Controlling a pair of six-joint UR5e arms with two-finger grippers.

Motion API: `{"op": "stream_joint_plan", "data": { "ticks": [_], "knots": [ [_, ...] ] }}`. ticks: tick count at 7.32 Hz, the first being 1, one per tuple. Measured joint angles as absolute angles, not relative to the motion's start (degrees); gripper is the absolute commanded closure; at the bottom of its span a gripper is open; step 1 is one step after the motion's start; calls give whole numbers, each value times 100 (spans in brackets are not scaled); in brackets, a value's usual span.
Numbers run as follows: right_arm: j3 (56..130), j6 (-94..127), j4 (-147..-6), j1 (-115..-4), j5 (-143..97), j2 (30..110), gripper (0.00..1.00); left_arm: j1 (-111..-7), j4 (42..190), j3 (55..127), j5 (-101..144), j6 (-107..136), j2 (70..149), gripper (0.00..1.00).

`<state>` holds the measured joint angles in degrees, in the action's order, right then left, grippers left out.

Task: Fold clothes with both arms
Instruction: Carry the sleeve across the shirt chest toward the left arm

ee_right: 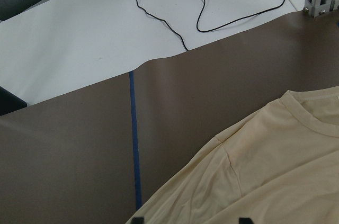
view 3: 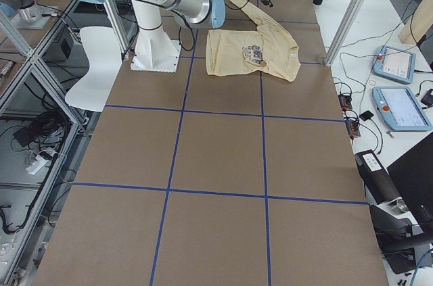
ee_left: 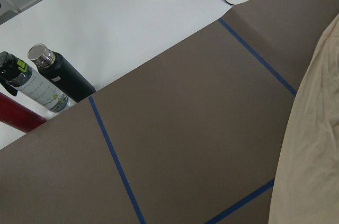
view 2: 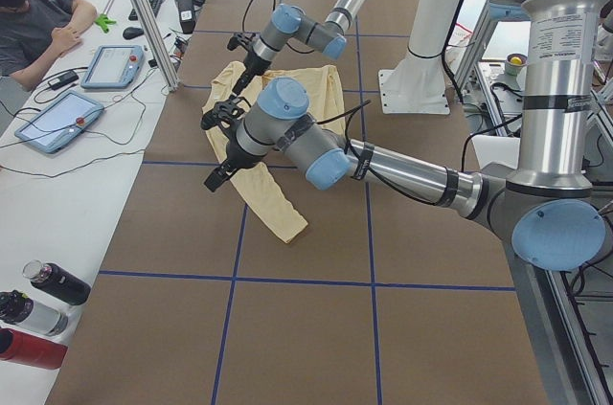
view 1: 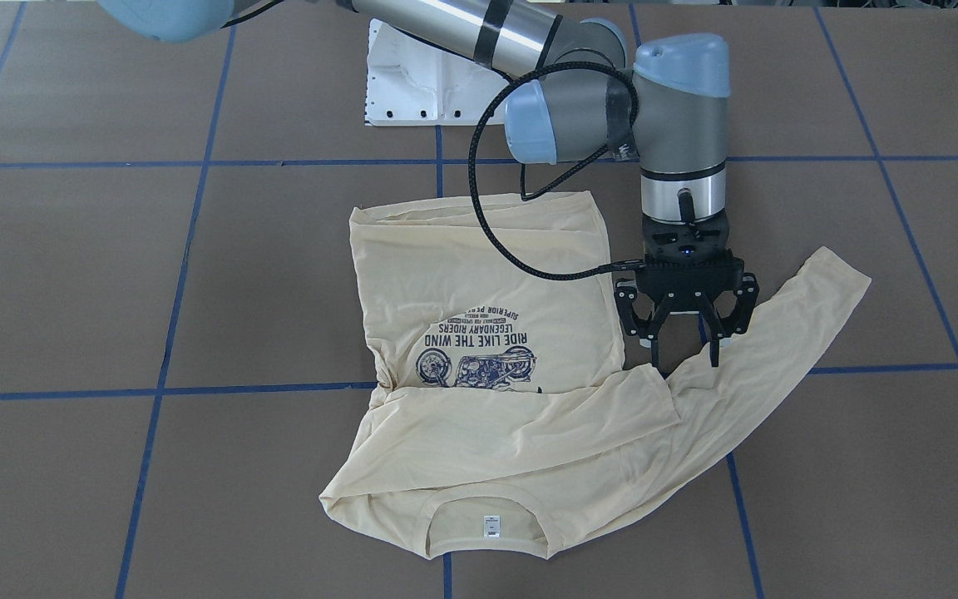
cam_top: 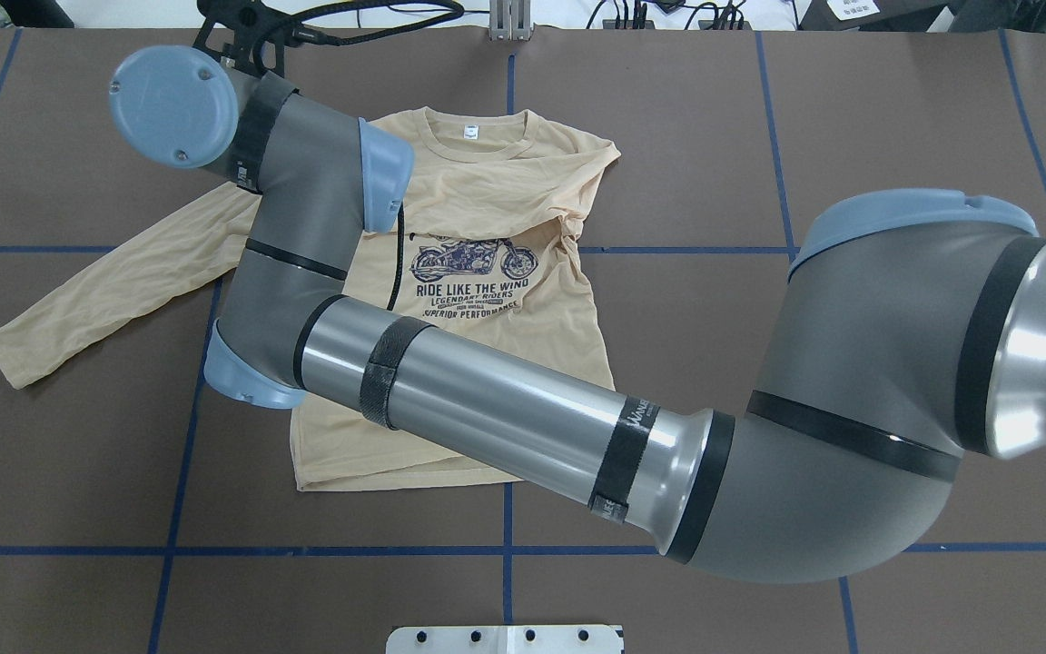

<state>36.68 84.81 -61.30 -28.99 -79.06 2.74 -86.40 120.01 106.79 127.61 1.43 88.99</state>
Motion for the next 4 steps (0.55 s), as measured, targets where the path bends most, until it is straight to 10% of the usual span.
{"op": "stream_joint_plan", "data": {
  "ticks": [4],
  "knots": [
    [6469,7638,-8663,-3584,-9319,1636,0,-8523,12004,10596,12803,143,8901,0]
  ]
}}
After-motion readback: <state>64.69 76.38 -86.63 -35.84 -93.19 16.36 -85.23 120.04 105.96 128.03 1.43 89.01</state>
